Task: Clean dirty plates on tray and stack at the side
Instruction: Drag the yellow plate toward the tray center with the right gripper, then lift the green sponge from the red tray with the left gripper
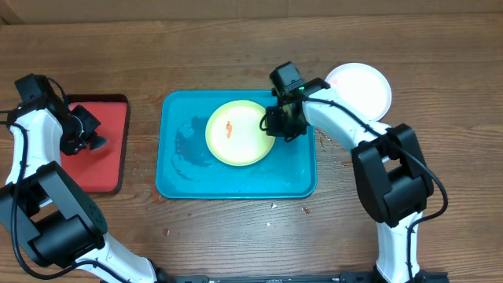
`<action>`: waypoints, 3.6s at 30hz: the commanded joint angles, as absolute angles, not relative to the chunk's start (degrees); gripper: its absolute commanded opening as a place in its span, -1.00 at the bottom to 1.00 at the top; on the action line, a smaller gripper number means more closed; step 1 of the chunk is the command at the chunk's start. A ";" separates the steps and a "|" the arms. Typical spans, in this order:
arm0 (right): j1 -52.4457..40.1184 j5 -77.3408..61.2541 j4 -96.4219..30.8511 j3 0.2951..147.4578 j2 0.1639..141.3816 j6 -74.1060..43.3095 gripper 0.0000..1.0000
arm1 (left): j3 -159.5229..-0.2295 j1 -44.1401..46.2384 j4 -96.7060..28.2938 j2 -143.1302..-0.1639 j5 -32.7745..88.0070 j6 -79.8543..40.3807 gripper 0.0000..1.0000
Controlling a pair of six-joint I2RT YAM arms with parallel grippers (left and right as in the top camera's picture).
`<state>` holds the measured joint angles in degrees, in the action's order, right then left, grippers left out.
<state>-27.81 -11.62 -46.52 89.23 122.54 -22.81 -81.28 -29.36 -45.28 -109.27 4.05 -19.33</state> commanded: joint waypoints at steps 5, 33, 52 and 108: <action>-30.81 -11.42 -43.88 89.21 123.37 -25.34 -0.92 | -82.56 -29.61 -44.31 -108.77 2.59 -18.37 -0.92; -30.81 -8.43 -41.39 89.21 123.37 -25.15 -0.92 | -91.90 -29.30 -51.86 -110.50 -3.33 -18.87 -0.92; -30.81 -8.43 -39.97 89.21 123.37 -25.15 -0.92 | -97.71 -29.43 -55.48 -104.88 -0.58 -17.82 -0.91; -30.81 -8.64 -42.09 89.21 123.37 -25.15 -0.92 | -94.91 -44.47 -55.55 -111.92 41.12 -17.50 -0.92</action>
<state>-30.83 -8.75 -42.30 89.23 123.09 -25.08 -93.82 -45.06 -56.12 -115.37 48.25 -20.73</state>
